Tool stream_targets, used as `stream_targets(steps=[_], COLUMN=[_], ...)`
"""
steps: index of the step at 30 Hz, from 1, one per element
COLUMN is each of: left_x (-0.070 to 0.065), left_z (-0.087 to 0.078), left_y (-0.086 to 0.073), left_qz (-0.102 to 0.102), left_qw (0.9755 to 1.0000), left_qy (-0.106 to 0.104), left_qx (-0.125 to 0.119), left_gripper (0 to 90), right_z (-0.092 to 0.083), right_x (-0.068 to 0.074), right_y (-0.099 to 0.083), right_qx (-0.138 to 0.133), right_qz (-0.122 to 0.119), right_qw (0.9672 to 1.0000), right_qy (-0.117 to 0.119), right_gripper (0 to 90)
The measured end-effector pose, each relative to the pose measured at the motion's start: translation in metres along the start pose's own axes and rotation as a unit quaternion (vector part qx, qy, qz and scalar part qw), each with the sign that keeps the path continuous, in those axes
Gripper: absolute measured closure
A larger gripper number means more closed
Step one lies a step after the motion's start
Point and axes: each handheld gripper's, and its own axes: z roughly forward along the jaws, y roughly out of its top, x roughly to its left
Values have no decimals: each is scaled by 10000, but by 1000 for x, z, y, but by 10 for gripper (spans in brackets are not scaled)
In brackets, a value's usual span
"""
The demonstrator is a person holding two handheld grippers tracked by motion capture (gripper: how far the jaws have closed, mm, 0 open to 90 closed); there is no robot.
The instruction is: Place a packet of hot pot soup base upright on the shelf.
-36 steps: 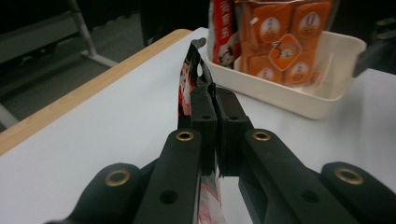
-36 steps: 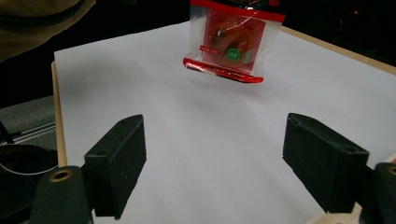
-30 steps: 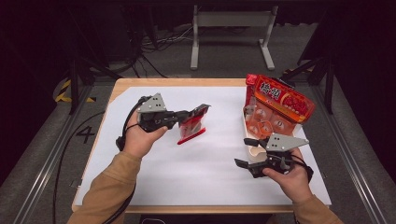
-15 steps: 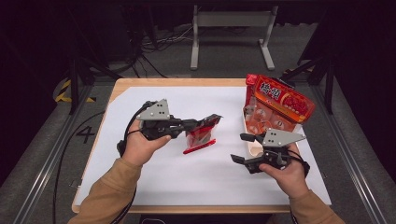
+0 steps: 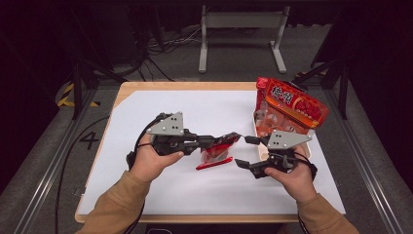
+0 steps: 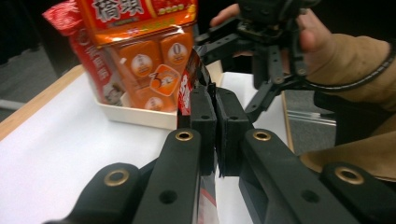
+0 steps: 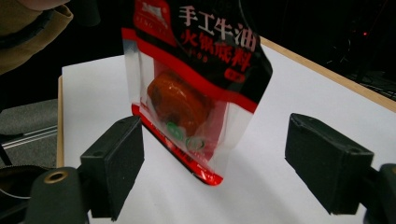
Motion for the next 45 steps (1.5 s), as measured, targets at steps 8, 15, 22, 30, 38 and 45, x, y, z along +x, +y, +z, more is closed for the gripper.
stream_targets(steps=[8, 15, 22, 30, 38, 45], left_x=[-9, -11, -11, -7, -4, 1], left_z=[7, 15, 18, 17, 17, 15], left_y=[3, 1, 0, -7, -9, -14], left_qz=[20, 24, 15, -157, -292, -532], left_qw=[9998, 9995, 9995, 9994, 9991, 9985], left_qy=[-193, -293, -290, -273, -242, 64], left_qx=[-79, -88, -124, -131, -185, -145], left_gripper=[876, 876, 875, 872, 857, 648], right_z=[8, 14, 22, 20, 15, 8], right_x=[1, 3, -3, -3, -3, -4], right_y=[5, 8, 6, 7, 11, 14], right_qx=[-34, -160, -107, 195, 359, 464], right_qz=[-28, -50, 12, -114, -277, -293], right_qw=[10000, 9994, 9977, 9968, 9956, 9954], right_qy=[89, 316, 667, 765, 821, 788], right_gripper=[202, 273, 408, 709, 835, 876])
